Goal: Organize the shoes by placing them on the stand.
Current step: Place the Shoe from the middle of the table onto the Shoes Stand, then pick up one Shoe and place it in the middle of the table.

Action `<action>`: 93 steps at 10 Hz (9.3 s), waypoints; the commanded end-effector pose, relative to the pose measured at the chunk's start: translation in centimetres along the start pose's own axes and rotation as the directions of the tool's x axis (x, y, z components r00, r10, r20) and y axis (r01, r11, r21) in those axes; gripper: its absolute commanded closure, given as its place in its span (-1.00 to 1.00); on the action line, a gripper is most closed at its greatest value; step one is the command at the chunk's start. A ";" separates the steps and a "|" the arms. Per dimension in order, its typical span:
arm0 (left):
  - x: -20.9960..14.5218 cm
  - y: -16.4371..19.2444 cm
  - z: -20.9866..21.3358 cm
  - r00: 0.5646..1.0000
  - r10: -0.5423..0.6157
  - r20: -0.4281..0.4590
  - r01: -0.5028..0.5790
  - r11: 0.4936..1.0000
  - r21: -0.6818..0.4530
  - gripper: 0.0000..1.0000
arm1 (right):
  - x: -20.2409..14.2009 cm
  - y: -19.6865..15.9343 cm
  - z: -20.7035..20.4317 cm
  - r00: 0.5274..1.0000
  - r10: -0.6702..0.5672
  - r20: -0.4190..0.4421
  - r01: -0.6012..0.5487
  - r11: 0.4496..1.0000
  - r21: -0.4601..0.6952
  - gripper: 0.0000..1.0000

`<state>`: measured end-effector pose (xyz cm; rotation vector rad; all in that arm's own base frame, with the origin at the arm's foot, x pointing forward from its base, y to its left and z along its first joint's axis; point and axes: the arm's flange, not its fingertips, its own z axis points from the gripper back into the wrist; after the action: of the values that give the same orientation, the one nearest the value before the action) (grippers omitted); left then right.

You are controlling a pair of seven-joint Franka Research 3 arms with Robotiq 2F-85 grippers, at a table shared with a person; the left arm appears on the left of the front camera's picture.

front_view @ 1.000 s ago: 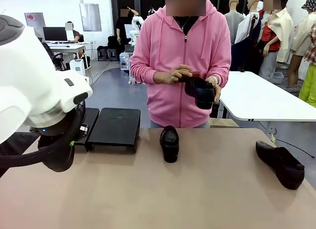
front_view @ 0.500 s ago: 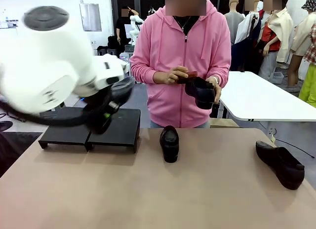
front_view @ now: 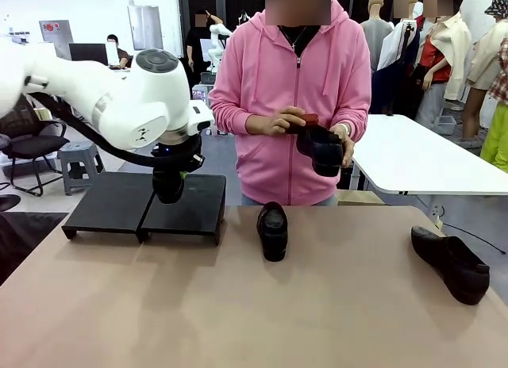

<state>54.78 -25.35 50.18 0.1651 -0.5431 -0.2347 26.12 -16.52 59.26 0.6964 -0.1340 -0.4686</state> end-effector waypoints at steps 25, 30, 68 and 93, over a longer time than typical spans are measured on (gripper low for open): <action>-20.6 17.0 17.2 0.982 -0.079 -0.173 -0.029 0.835 -0.549 -1.00 | 0.0 0.2 0.3 1.000 0.011 -0.003 -0.011 1.000 0.027 -1.00; -33.0 17.5 7.4 0.897 0.441 -0.035 -0.312 0.575 -0.757 -1.00 | 0.0 0.2 0.3 1.000 0.011 -0.003 -0.011 1.000 0.027 -1.00; -26.7 23.0 12.5 0.924 0.339 -0.175 -0.360 0.621 -0.696 -0.90 | 18.0 -1.5 -31.0 0.845 0.497 -0.197 -0.530 0.733 -0.426 -1.00; -26.7 23.0 12.5 0.924 0.339 -0.175 -0.360 0.621 -0.696 -0.90 | -3.6 9.8 -10.2 0.924 0.380 -0.051 -0.368 0.841 -0.396 1.00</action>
<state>30.10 2.38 52.66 -0.7176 -0.4082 -0.0289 28.16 -1.21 57.86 0.2353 -0.1873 -0.1522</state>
